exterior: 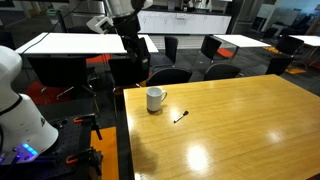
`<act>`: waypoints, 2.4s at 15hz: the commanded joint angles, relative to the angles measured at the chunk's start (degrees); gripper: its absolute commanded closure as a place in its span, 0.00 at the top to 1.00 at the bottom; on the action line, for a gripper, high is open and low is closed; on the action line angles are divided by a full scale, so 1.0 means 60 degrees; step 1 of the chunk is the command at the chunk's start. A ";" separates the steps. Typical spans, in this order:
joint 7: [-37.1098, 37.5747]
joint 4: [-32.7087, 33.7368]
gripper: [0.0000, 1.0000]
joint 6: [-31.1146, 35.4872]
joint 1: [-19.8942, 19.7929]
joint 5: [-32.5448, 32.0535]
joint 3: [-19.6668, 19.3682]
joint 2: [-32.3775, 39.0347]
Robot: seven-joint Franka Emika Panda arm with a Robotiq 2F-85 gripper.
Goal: Pick up the small brush from the table and put it in the mug cup.
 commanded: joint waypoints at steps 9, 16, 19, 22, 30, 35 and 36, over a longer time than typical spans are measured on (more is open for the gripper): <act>-0.0999 0.0668 1.00 0.2950 0.0195 0.0125 -0.0135 0.2485; -0.0671 0.0662 1.00 0.2897 0.0064 0.0083 0.0046 0.2910; -0.0672 0.0706 1.00 0.2897 0.0062 0.0086 0.0048 0.2968; -0.0929 0.1054 1.00 0.2911 0.0081 0.0437 -0.0147 0.3527; -0.1818 0.2100 1.00 0.2732 -0.0127 0.0526 -0.0195 0.5022; -0.3137 0.2827 1.00 0.2578 -0.0303 0.0750 -0.0068 0.5938; -0.3473 0.2939 1.00 0.2569 -0.0350 0.0886 -0.0028 0.6083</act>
